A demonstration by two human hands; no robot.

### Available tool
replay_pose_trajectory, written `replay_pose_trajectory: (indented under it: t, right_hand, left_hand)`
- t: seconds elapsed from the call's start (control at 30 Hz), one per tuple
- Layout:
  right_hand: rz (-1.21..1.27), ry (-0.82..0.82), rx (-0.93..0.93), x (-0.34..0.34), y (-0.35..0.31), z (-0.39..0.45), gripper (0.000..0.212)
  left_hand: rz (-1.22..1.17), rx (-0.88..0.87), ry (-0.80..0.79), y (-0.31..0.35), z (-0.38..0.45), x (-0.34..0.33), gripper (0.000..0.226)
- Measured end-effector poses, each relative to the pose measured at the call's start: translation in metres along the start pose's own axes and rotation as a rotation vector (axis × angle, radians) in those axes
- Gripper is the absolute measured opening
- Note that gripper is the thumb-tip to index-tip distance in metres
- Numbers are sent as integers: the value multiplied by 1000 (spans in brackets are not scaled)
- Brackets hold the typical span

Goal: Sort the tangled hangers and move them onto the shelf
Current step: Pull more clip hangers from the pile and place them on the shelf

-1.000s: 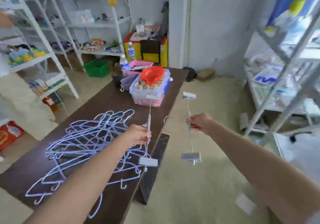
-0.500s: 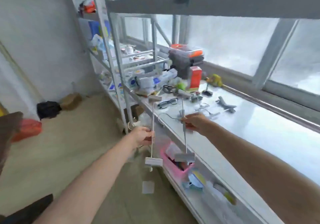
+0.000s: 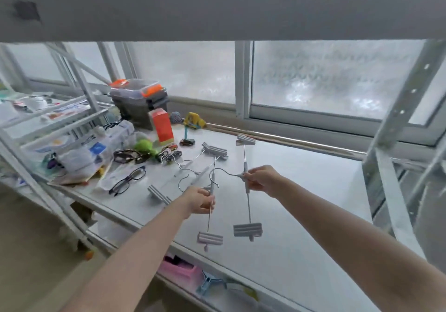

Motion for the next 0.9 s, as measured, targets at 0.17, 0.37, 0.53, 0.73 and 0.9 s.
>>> replay_pose_trajectory:
  t: [0.17, 0.37, 0.53, 0.73, 0.9]
  right_hand:
    - [57, 51, -59, -2, 14, 20, 29]
    - [120, 60, -126, -22, 34, 40, 21]
    - [138, 64, -142, -23, 42, 49, 19]
    - [145, 66, -173, -23, 48, 50, 20]
    - [165, 109, -235, -31, 62, 53, 22]
  left_hand:
    - [116, 31, -51, 4, 30, -4, 26]
    - [215, 90, -96, 2, 52, 1, 25]
    - [291, 100, -110, 7, 62, 2, 29]
    - [357, 73, -26, 15, 71, 6, 34]
    - [476, -26, 146, 22, 78, 25, 34]
Point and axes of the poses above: each hand's wrist, its own z-axis towards the middle knuckle, its own x-axis out of the back of the hand, y = z × x, the point moved 9 cm from there along z, towards the middle knuckle, and after that the axes turned 4 degrees about y, right-handed, at the moved point
